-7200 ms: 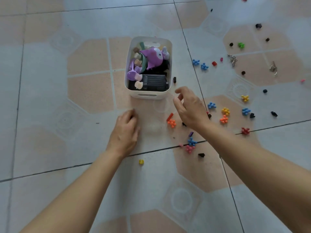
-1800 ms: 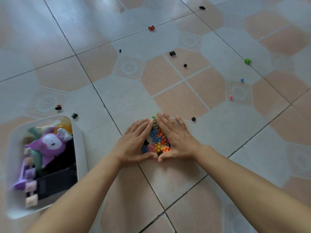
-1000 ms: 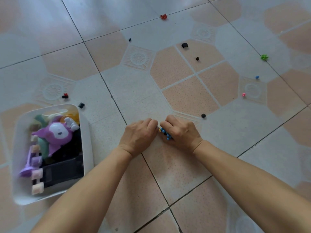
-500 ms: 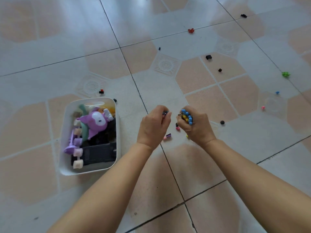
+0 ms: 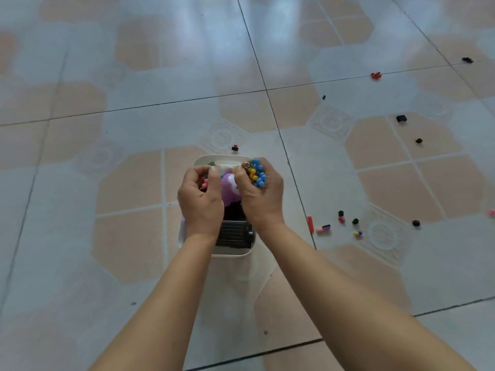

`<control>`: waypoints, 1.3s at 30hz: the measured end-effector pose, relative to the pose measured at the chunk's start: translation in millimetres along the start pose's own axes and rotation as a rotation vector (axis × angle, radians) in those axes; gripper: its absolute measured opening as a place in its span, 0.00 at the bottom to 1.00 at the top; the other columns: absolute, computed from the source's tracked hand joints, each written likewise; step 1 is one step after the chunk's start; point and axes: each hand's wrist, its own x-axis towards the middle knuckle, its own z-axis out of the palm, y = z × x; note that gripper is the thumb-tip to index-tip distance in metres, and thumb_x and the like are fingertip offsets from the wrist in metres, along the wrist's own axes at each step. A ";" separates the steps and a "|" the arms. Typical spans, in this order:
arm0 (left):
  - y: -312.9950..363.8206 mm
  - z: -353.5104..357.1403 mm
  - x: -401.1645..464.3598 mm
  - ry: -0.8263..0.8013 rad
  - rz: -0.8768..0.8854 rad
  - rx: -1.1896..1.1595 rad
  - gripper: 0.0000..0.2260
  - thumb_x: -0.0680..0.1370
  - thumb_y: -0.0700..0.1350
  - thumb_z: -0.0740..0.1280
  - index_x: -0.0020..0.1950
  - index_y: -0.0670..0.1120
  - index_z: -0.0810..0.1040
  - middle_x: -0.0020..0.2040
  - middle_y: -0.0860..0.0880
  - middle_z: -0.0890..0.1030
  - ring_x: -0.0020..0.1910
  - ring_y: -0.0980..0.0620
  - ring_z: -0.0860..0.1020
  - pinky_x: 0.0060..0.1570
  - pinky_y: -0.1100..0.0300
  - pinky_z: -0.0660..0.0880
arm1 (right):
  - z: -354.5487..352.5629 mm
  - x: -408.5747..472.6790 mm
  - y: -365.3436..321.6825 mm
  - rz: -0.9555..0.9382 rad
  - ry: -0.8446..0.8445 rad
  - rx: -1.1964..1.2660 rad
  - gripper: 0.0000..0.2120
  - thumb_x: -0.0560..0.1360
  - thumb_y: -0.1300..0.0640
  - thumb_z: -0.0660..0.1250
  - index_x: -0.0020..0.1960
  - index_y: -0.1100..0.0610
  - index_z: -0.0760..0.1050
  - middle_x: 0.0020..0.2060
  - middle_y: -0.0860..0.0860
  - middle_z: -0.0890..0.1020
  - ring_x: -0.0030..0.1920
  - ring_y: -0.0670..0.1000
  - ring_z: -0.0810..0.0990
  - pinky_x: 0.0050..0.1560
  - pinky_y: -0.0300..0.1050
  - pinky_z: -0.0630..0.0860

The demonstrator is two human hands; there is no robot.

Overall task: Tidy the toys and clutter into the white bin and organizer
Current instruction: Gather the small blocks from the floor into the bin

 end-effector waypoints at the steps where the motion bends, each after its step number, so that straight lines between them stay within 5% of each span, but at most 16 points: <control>1: -5.3 -3.4 2.2 0.000 -0.030 -0.013 0.05 0.76 0.48 0.65 0.40 0.55 0.74 0.35 0.50 0.77 0.35 0.50 0.75 0.38 0.53 0.74 | 8.3 -1.5 0.5 -0.009 0.005 -0.019 0.06 0.74 0.61 0.68 0.39 0.61 0.73 0.34 0.57 0.78 0.34 0.53 0.76 0.37 0.51 0.76; 6: -11.8 -4.5 4.9 -0.056 -0.129 -0.119 0.08 0.79 0.41 0.62 0.41 0.51 0.73 0.36 0.50 0.76 0.33 0.54 0.74 0.35 0.59 0.74 | 24.0 -5.7 6.0 -0.014 -0.004 -0.096 0.06 0.74 0.61 0.68 0.41 0.55 0.72 0.32 0.50 0.77 0.31 0.43 0.76 0.35 0.45 0.77; 9: -9.6 -4.1 3.7 -0.074 -0.202 -0.228 0.05 0.75 0.40 0.61 0.40 0.47 0.73 0.37 0.49 0.76 0.36 0.56 0.75 0.36 0.64 0.73 | 23.0 -9.3 5.8 -0.001 -0.046 -0.084 0.04 0.73 0.62 0.69 0.42 0.59 0.73 0.35 0.52 0.79 0.35 0.50 0.80 0.39 0.52 0.80; 17: -4.8 -4.4 -3.6 -0.110 -0.165 -0.282 0.11 0.76 0.45 0.56 0.42 0.43 0.76 0.40 0.44 0.78 0.44 0.44 0.76 0.49 0.47 0.76 | 17.5 -18.9 10.3 0.038 -0.127 -0.042 0.08 0.71 0.52 0.65 0.45 0.57 0.76 0.50 0.53 0.82 0.61 0.54 0.78 0.58 0.54 0.77; 21: -5.8 -3.4 -4.4 -0.065 -0.152 -0.256 0.15 0.79 0.49 0.54 0.42 0.45 0.77 0.43 0.38 0.80 0.48 0.36 0.78 0.53 0.42 0.75 | 15.6 -23.5 4.1 0.039 -0.120 0.039 0.14 0.75 0.52 0.61 0.46 0.64 0.75 0.42 0.59 0.80 0.43 0.53 0.80 0.44 0.43 0.79; 24: -6.7 -3.1 -2.3 -0.031 -0.156 -0.220 0.15 0.80 0.52 0.55 0.42 0.47 0.78 0.45 0.37 0.81 0.49 0.36 0.78 0.54 0.40 0.76 | 14.1 -24.6 -4.4 0.099 -0.101 0.135 0.12 0.80 0.61 0.57 0.47 0.69 0.75 0.40 0.57 0.78 0.38 0.40 0.77 0.36 0.31 0.75; 27: -6.8 -3.4 1.1 0.006 -0.147 -0.197 0.15 0.81 0.51 0.55 0.43 0.48 0.77 0.40 0.42 0.81 0.42 0.41 0.80 0.46 0.48 0.79 | 11.8 -20.6 -12.3 0.126 -0.032 0.149 0.13 0.82 0.62 0.56 0.43 0.60 0.76 0.37 0.50 0.78 0.37 0.40 0.77 0.39 0.33 0.74; 30: -6.9 -6.1 4.8 0.066 -0.091 -0.127 0.13 0.82 0.48 0.56 0.42 0.47 0.77 0.37 0.49 0.79 0.37 0.51 0.77 0.37 0.58 0.75 | 0.6 -15.1 -10.9 0.089 0.037 -0.130 0.09 0.80 0.59 0.59 0.43 0.56 0.74 0.36 0.48 0.76 0.36 0.45 0.73 0.38 0.41 0.72; 32: -13.2 -10.6 9.0 0.092 -0.038 0.009 0.12 0.81 0.47 0.58 0.43 0.46 0.77 0.41 0.48 0.79 0.41 0.50 0.77 0.40 0.59 0.73 | -11.1 -14.1 -5.5 0.095 -0.002 -0.441 0.03 0.78 0.57 0.60 0.48 0.57 0.72 0.40 0.50 0.75 0.38 0.46 0.73 0.39 0.43 0.71; 34: -22.9 -13.4 13.2 0.066 -0.020 0.170 0.11 0.81 0.45 0.59 0.46 0.45 0.79 0.45 0.47 0.78 0.46 0.48 0.76 0.44 0.57 0.72 | -22.1 -17.1 4.4 0.190 -0.100 -0.660 0.10 0.77 0.53 0.61 0.55 0.56 0.68 0.45 0.51 0.75 0.42 0.49 0.74 0.43 0.46 0.73; 36: -26.9 -13.2 14.4 0.009 -0.014 0.256 0.11 0.80 0.45 0.59 0.49 0.43 0.80 0.47 0.49 0.76 0.50 0.46 0.76 0.49 0.53 0.75 | -28.3 -20.9 13.9 0.305 -0.218 -0.754 0.14 0.76 0.49 0.61 0.58 0.55 0.66 0.47 0.52 0.77 0.45 0.52 0.77 0.45 0.51 0.77; 39: -21.8 -10.5 12.6 -0.037 0.006 0.318 0.11 0.80 0.44 0.59 0.51 0.42 0.80 0.49 0.47 0.78 0.50 0.51 0.75 0.47 0.60 0.70 | -31.3 -24.8 21.0 0.321 -0.334 -0.787 0.08 0.77 0.54 0.59 0.49 0.58 0.72 0.41 0.55 0.79 0.42 0.55 0.79 0.42 0.54 0.79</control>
